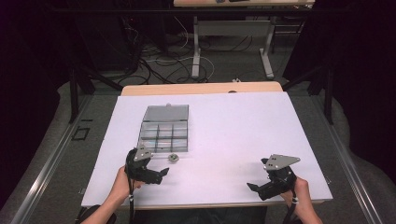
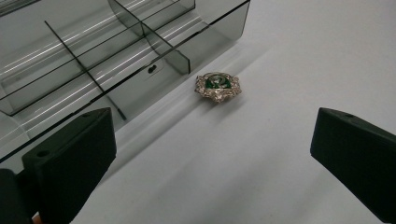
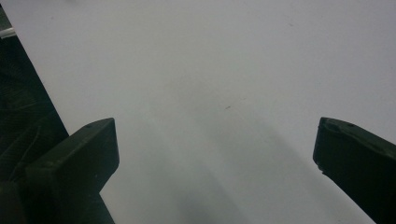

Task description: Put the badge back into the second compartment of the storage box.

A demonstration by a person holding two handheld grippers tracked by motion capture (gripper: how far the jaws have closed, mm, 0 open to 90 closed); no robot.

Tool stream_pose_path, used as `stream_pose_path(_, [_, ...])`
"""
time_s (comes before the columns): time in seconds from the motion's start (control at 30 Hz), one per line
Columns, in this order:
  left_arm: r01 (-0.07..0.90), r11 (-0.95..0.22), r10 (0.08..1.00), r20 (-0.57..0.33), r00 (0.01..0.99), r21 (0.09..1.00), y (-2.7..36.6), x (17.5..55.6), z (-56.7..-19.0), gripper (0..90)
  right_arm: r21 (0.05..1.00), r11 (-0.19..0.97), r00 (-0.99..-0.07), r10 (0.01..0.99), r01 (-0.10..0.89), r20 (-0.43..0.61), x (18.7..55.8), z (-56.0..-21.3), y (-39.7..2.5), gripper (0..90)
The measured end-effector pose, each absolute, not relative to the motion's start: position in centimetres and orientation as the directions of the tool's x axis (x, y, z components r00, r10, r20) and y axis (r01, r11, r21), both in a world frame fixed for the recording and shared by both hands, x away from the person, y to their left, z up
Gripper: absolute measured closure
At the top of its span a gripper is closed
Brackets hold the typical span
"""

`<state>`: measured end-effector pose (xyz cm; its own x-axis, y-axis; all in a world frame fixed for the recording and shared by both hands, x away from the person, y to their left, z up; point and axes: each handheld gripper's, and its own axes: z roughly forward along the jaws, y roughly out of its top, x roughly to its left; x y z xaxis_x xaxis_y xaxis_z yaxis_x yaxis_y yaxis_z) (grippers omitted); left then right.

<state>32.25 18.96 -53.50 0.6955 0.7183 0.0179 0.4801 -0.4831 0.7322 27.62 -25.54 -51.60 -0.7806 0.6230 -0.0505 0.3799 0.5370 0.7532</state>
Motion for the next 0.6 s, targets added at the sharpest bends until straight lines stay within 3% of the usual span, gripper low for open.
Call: stream_pose_path(0.6, [0.504, -0.531, 0.712, 0.037, 0.701, 0.682, 16.2, 33.3, -54.5, 2.7, 0.749, 0.541, -0.783, 0.621, 0.383, -0.048, 27.7, -51.7, -25.6, 0.0])
